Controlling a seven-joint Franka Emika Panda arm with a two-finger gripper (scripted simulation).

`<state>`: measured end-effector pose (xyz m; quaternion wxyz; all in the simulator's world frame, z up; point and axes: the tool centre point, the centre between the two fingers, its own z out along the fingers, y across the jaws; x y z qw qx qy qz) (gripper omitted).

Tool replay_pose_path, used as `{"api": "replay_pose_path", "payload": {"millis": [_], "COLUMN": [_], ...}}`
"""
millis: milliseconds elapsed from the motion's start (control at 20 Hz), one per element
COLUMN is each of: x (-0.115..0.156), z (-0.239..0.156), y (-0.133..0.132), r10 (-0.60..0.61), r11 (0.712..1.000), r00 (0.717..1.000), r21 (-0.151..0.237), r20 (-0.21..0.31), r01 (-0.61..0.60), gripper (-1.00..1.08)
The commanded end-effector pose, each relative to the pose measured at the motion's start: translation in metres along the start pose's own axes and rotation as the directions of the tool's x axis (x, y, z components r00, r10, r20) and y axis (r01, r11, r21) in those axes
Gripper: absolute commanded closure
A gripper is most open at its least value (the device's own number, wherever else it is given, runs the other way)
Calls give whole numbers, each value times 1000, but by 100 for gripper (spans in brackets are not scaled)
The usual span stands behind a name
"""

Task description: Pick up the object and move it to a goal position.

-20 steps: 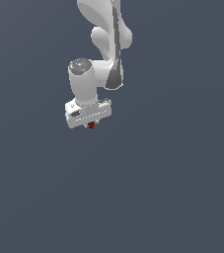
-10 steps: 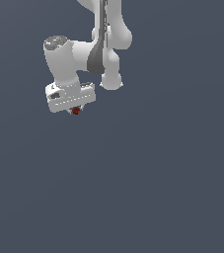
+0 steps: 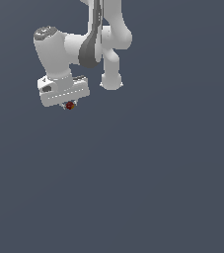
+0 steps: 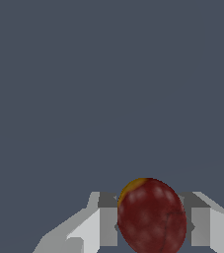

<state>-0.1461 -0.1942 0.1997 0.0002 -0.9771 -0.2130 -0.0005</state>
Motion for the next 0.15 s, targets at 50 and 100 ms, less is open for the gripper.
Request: {"api": "replay_pose_path", "payload": {"millis": [50,100], "x": [2,2], "z": [1,1], "y": [-1,-1], "r10": [-1,-1], "r11": [1000,1000], "r00": [1000,1000], "r21": [0,0], "r20": [1,1], "r01": [1,1], "gripper": [108,108]}}
